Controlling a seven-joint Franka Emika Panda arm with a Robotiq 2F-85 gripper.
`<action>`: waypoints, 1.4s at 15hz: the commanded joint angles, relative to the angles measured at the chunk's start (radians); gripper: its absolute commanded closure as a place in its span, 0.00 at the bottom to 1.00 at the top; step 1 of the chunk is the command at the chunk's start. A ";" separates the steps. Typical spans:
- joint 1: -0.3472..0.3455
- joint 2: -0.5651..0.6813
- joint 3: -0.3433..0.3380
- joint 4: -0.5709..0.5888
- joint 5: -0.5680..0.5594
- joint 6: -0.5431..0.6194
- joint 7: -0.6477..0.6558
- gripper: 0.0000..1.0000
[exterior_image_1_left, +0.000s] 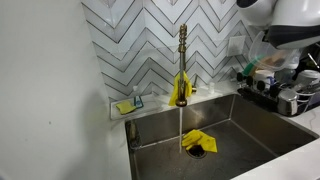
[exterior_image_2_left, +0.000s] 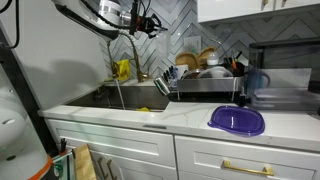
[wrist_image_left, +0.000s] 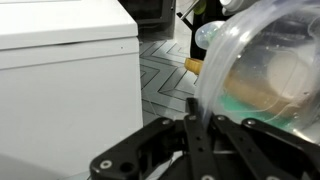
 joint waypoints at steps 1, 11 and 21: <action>-0.006 0.018 0.005 0.015 -0.012 -0.098 -0.013 0.99; -0.050 0.160 -0.046 0.135 0.097 -0.568 0.031 0.99; -0.072 0.258 -0.090 0.252 0.225 -0.461 0.249 0.99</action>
